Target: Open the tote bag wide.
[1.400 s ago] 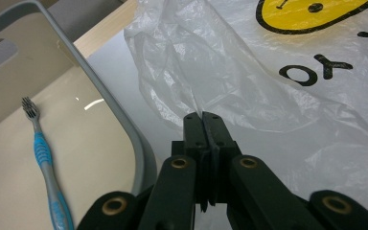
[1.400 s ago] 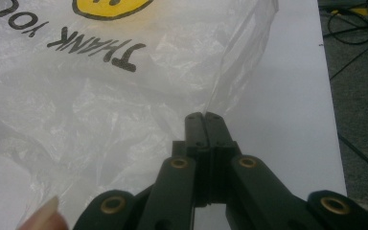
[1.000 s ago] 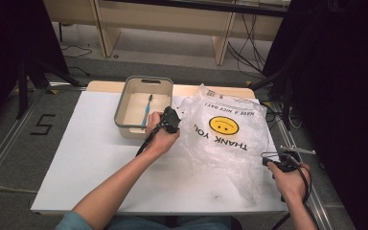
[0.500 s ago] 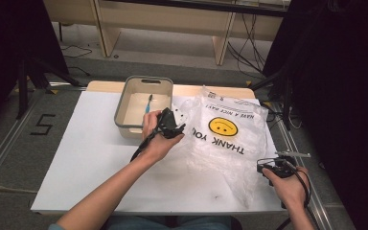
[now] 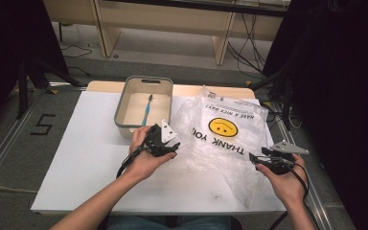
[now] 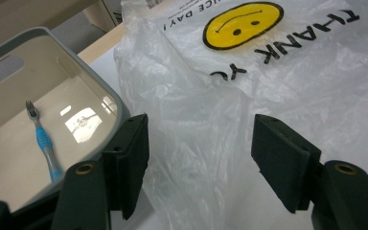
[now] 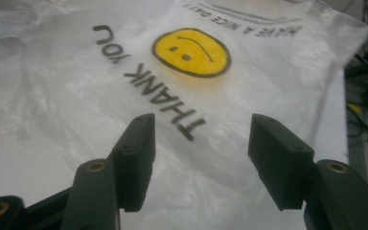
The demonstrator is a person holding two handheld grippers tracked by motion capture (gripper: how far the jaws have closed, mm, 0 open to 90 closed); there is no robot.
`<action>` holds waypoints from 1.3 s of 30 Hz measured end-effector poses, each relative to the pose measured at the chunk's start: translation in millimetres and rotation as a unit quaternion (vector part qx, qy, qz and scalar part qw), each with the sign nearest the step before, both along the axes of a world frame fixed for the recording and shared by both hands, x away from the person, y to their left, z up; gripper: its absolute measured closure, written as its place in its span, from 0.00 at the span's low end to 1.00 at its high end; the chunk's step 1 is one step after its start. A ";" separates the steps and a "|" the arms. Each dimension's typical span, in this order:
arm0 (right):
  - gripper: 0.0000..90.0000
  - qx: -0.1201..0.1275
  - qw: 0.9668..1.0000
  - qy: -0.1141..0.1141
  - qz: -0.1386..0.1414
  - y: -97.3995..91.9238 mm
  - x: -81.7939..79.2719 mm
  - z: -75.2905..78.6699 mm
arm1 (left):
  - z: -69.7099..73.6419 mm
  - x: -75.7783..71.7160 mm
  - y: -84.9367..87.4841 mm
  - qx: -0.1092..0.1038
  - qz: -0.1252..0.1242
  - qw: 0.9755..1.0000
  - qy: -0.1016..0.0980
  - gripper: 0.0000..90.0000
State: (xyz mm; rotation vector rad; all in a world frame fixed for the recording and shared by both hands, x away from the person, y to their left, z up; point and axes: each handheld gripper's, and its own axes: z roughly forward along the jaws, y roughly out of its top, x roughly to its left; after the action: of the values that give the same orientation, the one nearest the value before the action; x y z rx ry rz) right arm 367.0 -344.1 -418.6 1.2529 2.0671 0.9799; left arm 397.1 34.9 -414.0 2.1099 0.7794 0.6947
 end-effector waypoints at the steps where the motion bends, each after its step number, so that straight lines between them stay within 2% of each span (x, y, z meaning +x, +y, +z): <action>1: 0.48 -0.002 1.000 0.000 0.009 3.6 1.3 0.1 | -1.7 -3.4 2.2 -0.001 -0.002 1.000 0.002 0.42; 5: 0.48 -0.004 0.999 0.002 0.038 17.1 6.9 0.0 | -9.4 -11.5 10.8 -0.015 -0.017 1.000 0.022 0.41; 11: 0.48 -0.005 0.998 0.004 0.069 34.8 13.6 0.4 | -16.9 -17.0 22.0 -0.021 -0.014 0.999 0.036 0.41; 16: 0.46 0.003 0.996 0.013 0.090 48.3 21.3 -0.3 | -23.3 -24.7 26.9 -0.016 -0.016 0.999 0.044 0.40; 23: 0.46 -0.003 0.994 0.019 0.110 63.0 32.7 0.7 | -30.1 -34.2 31.6 -0.014 -0.016 0.999 0.048 0.40; 29: 0.48 -0.015 0.992 0.034 0.124 72.6 42.2 -3.3 | -35.9 -35.5 33.7 -0.009 -0.015 0.998 0.053 0.39; 33: 0.48 -0.032 0.988 0.052 0.141 82.5 49.7 -11.0 | -37.5 -36.2 33.5 -0.007 -0.014 0.998 0.055 0.39; 36: 0.48 -0.050 0.984 0.069 0.158 91.2 54.8 -18.4 | -38.4 -36.0 33.1 -0.006 -0.015 0.998 0.056 0.39; 39: 0.48 -0.055 0.980 0.083 0.174 99.8 59.0 -25.3 | -38.2 -35.9 33.3 -0.006 -0.014 0.998 0.056 0.39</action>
State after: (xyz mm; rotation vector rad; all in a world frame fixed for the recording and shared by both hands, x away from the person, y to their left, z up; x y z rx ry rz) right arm 426.1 -244.3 -443.9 0.9651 2.4935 0.9171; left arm 361.2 68.2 -452.2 2.1584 0.8099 0.5593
